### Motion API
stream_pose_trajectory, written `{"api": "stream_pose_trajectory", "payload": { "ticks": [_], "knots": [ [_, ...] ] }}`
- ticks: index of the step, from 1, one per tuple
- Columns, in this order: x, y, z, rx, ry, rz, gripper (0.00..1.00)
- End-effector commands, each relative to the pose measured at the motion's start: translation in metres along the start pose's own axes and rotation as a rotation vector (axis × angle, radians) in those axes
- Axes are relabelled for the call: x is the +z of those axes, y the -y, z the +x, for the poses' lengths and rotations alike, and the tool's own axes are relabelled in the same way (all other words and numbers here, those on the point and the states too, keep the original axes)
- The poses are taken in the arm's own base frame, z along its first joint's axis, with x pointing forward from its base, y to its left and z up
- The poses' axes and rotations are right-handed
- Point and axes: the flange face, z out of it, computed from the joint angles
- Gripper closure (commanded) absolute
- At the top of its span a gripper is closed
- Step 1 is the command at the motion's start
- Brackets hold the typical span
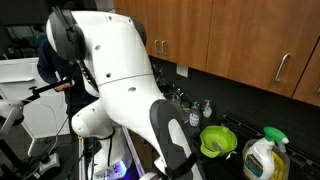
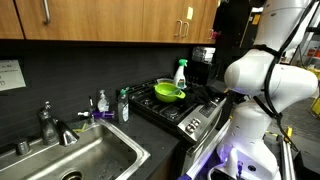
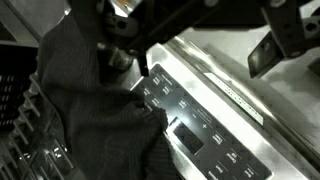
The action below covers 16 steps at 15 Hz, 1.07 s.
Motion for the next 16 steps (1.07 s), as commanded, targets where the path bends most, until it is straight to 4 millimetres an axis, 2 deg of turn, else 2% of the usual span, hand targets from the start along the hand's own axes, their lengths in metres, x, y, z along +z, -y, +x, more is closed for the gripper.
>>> {"api": "stream_pose_trajectory", "payload": {
  "ticks": [1,3,7,12,16],
  "knots": [
    [0.006,0.002,0.010,0.159,-0.084,0.064,0.00],
    [0.006,0.004,0.012,0.243,-0.108,0.115,0.00],
    [0.004,0.012,0.008,0.297,-0.131,0.183,0.00],
    [0.004,0.033,-0.013,0.251,-0.180,0.272,0.00],
    [0.013,0.054,-0.031,0.207,-0.245,0.311,0.00]
  ]
}}
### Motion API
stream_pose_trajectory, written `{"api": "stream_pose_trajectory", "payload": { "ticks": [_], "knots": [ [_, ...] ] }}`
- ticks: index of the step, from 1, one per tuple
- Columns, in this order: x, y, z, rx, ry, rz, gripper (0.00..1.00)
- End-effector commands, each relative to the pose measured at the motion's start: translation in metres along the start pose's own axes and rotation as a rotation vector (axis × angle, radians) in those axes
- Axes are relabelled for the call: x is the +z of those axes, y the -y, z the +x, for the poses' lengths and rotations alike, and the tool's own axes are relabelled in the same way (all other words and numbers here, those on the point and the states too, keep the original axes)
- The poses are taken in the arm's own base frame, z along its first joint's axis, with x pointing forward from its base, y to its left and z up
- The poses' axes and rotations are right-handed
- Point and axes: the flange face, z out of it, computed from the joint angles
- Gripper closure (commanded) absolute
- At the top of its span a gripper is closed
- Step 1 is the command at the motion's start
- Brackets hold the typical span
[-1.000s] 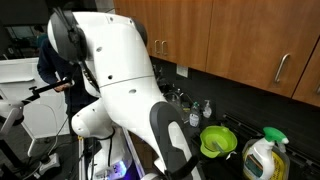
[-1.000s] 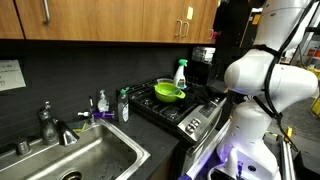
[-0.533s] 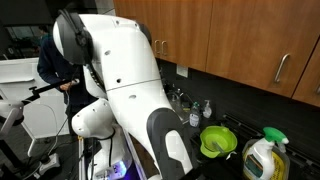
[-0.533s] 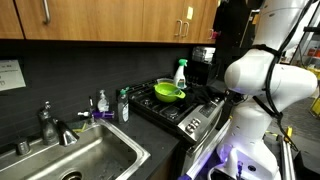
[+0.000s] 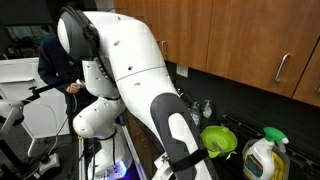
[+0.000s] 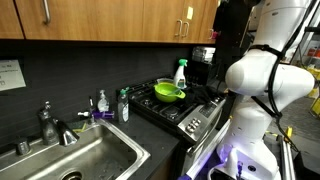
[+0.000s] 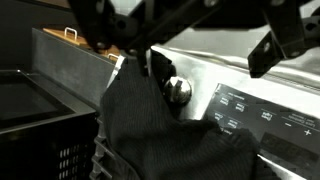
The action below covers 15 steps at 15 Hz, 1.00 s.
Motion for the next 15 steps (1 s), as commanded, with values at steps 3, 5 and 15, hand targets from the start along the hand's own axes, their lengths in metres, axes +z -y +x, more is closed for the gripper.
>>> {"api": "stream_pose_trajectory", "payload": {
  "ticks": [3,5,15],
  "knots": [
    [0.012,0.016,-0.036,-0.069,-0.062,0.027,0.00],
    [0.036,0.018,-0.045,-0.091,-0.063,-0.034,0.00],
    [0.104,0.002,-0.041,-0.136,-0.086,-0.239,0.00]
  ]
}}
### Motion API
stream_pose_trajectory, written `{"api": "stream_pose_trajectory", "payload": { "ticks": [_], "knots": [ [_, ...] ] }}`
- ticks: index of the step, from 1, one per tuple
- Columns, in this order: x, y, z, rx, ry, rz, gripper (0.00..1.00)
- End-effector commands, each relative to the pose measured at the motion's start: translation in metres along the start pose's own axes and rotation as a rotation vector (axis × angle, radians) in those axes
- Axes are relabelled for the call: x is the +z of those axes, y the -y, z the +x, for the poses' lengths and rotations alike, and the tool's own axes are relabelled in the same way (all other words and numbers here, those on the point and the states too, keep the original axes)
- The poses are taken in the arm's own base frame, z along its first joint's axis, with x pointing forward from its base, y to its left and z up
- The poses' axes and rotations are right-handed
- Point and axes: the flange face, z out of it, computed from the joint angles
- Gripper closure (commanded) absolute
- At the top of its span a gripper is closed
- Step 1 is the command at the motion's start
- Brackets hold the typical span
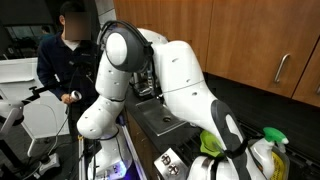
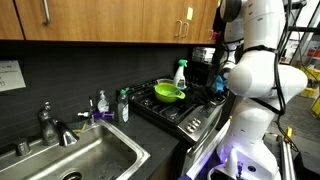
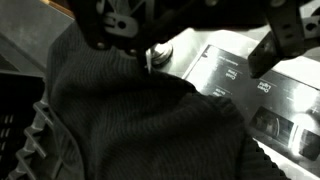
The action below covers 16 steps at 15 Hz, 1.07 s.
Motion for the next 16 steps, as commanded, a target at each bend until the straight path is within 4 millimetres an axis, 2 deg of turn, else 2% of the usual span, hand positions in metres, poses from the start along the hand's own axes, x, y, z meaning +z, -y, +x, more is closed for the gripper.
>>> {"api": "stream_pose_trajectory", "payload": {
  "ticks": [1,11,16],
  "knots": [
    [0.013,0.003,0.007,0.002,-0.018,-0.043,0.00],
    [0.024,0.013,0.064,0.093,-0.069,-0.086,0.00],
    [0.025,0.024,0.075,0.111,-0.074,-0.089,0.00]
  ]
}}
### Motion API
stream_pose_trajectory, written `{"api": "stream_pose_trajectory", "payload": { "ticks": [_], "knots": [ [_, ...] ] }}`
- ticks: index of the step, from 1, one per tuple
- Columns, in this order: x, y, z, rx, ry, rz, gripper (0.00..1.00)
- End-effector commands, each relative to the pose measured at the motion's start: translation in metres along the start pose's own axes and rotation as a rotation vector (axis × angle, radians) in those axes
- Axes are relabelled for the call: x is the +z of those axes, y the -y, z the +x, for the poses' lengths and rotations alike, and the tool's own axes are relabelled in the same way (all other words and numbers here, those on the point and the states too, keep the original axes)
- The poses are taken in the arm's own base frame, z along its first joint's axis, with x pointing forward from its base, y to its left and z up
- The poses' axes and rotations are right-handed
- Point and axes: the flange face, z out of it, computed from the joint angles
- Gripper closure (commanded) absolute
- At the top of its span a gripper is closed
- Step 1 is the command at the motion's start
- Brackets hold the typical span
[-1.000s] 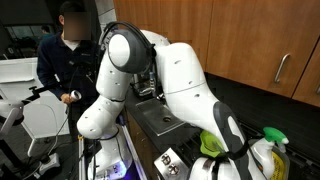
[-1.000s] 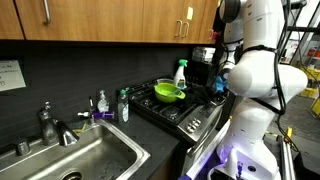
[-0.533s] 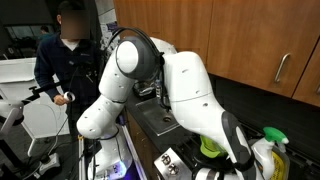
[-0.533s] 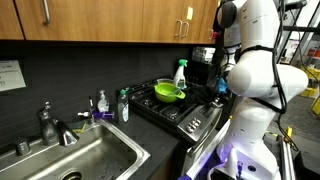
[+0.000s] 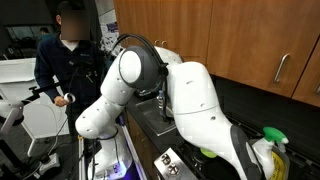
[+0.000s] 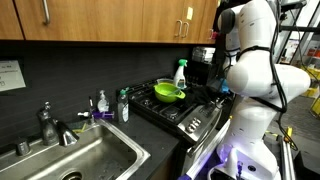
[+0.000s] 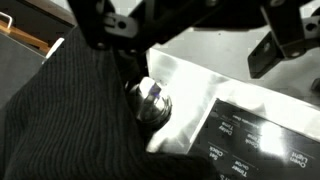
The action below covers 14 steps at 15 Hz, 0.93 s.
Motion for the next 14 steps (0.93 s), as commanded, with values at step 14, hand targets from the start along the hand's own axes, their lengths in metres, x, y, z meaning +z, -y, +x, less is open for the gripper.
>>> {"api": "stream_pose_trajectory", "payload": {
  "ticks": [14],
  "knots": [
    [0.004,0.028,-0.004,0.073,0.015,-0.013,0.00]
  ]
}}
